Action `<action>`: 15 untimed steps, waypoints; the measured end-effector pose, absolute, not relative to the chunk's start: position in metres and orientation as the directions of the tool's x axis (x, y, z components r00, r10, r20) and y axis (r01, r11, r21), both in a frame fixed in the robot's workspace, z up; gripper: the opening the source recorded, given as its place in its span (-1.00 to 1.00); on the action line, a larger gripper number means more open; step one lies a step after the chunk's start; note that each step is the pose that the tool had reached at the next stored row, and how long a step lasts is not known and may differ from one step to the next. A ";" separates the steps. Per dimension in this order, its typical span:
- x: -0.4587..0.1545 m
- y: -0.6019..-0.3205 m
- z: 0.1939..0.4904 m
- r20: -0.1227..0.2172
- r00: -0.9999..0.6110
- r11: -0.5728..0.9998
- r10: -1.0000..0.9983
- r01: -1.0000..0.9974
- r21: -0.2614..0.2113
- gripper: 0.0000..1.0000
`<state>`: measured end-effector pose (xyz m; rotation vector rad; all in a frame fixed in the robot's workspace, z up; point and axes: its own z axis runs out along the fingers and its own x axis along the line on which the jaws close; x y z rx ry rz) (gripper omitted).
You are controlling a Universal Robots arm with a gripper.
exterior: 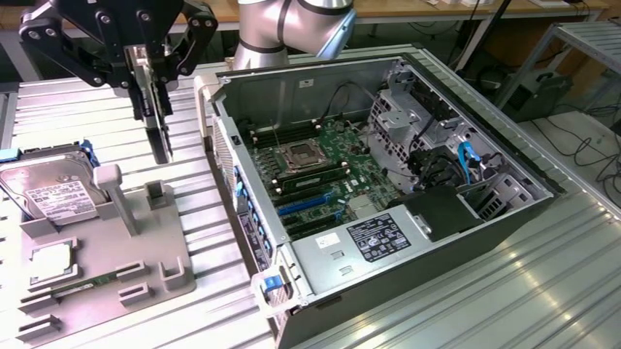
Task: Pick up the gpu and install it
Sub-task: 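Pick up the gpu and move the gpu toward the slot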
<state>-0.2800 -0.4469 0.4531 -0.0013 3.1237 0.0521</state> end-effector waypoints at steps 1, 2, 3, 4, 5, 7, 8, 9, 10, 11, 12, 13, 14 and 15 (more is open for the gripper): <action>-0.280 -0.447 0.453 -0.017 -1.000 0.999 -0.001 -0.001 0.033 -0.45; -0.279 -0.447 0.453 -0.017 -1.000 0.999 -0.001 -0.001 0.033 -0.45; -0.278 -0.447 0.453 -0.017 -1.000 0.999 -0.001 -0.001 0.033 -0.45; -0.278 -0.447 0.453 -0.017 -1.000 0.999 -0.001 -0.001 0.033 -0.45; -0.277 -0.447 0.453 -0.017 -1.000 0.999 -0.001 -0.001 0.033 -0.45; -0.276 -0.447 0.453 -0.017 -1.000 0.999 -0.001 -0.001 0.033 -0.45; -0.275 -0.447 0.453 -0.017 -1.000 0.999 -0.001 -0.001 0.033 -0.45; -0.275 -0.447 0.453 -0.017 -1.000 0.999 -0.001 -0.001 0.033 -0.45; -0.274 -0.447 0.453 -0.017 -1.000 0.999 -0.001 -0.001 0.033 -0.45; -0.273 -0.447 0.453 -0.017 -1.000 0.999 -0.001 -0.001 0.033 -0.45; -0.273 -0.447 0.453 -0.017 -1.000 0.999 -0.001 -0.001 0.033 -0.45; -0.272 -0.447 0.453 -0.017 -1.000 0.999 -0.001 -0.001 0.033 -0.45; -0.272 -0.447 0.453 -0.017 -1.000 0.999 -0.001 -0.001 0.033 -0.45; -0.271 -0.447 0.453 -0.018 -1.000 0.999 -0.001 -0.001 0.033 -0.45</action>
